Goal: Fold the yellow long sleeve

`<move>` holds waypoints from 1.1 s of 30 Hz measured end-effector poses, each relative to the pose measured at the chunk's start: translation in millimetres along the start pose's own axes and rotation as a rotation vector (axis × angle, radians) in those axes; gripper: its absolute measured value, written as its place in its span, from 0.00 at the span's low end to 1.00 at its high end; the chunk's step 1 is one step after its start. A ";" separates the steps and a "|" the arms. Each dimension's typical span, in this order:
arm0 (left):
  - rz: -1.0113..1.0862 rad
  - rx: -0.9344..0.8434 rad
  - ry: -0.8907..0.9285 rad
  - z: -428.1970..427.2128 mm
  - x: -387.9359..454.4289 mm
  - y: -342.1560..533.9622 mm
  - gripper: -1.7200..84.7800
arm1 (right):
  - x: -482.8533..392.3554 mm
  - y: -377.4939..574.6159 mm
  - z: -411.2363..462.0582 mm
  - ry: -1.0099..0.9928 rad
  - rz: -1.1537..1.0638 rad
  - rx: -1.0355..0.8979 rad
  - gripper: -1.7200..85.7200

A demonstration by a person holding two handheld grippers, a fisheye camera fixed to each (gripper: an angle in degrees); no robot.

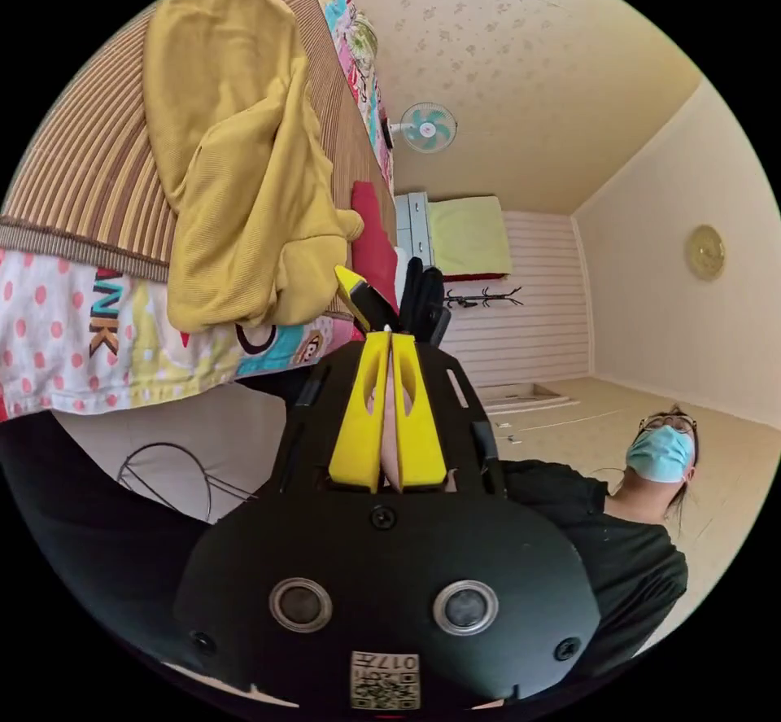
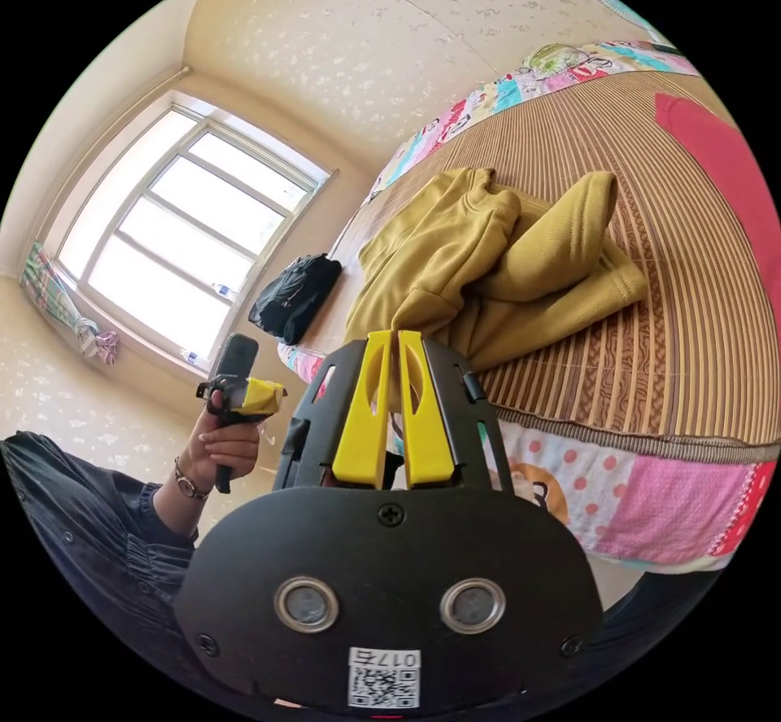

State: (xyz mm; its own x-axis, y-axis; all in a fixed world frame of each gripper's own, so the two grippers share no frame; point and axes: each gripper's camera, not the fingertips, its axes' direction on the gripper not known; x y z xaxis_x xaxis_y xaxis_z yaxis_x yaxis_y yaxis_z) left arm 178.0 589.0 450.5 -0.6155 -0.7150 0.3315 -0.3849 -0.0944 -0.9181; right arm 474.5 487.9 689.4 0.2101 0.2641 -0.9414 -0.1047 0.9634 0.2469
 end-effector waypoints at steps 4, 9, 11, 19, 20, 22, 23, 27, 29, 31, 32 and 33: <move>0.104 0.059 -0.233 5.5 29.3 -22.9 0.01 | 7.0 -0.6 -10.8 -0.038 -0.034 0.008 0.04; 0.254 0.059 -0.555 39.6 72.3 -54.8 0.10 | 4.6 -8.4 -5.5 -0.188 -0.132 -0.054 0.04; 0.289 -0.007 -0.597 69.1 90.0 -82.7 0.16 | -2.9 -9.1 -2.9 -0.210 -0.165 -0.060 0.04; 0.280 -0.258 -1.032 209.1 76.3 -142.1 0.17 | -28.1 -11.1 20.5 -0.295 -0.211 -0.116 0.03; 0.254 -0.272 -1.129 221.3 64.3 -142.8 0.15 | -30.8 -11.6 21.9 -0.311 -0.212 -0.126 0.03; 0.240 -0.262 -1.149 228.7 48.6 -139.4 0.12 | -41.1 -10.4 26.2 -0.256 -0.227 -0.148 0.03; 0.226 -0.262 -1.110 229.5 37.2 -137.7 0.11 | -43.0 -9.4 27.0 -0.233 -0.239 -0.158 0.03; 0.208 -0.190 -0.949 210.1 21.5 -129.9 0.08 | -40.2 -5.1 14.1 -0.117 -0.304 -0.183 0.04; 0.237 -0.130 -0.906 190.4 22.9 -121.6 0.07 | -29.0 -9.3 -0.8 -0.061 -0.270 -0.152 0.06; 0.255 -0.135 -0.879 181.1 20.8 -116.9 0.07 | -5.8 -19.9 -21.2 0.008 -0.157 -0.075 0.09; 0.261 -0.117 -0.829 171.7 20.6 -111.8 0.07 | 0.3 -22.4 -25.2 -0.002 -0.133 -0.055 0.09; 0.270 -0.101 -0.791 166.1 21.6 -108.1 0.07 | 13.2 -27.1 -30.1 -0.036 -0.081 -0.029 0.10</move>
State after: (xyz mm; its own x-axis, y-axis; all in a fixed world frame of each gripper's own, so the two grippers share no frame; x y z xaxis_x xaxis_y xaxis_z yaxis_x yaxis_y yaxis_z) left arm 320.6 468.6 520.8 -0.0464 -0.9824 -0.1809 -0.3764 0.1850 -0.9078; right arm 450.8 463.8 663.4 0.2535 0.1875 -0.9490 -0.1139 0.9800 0.1632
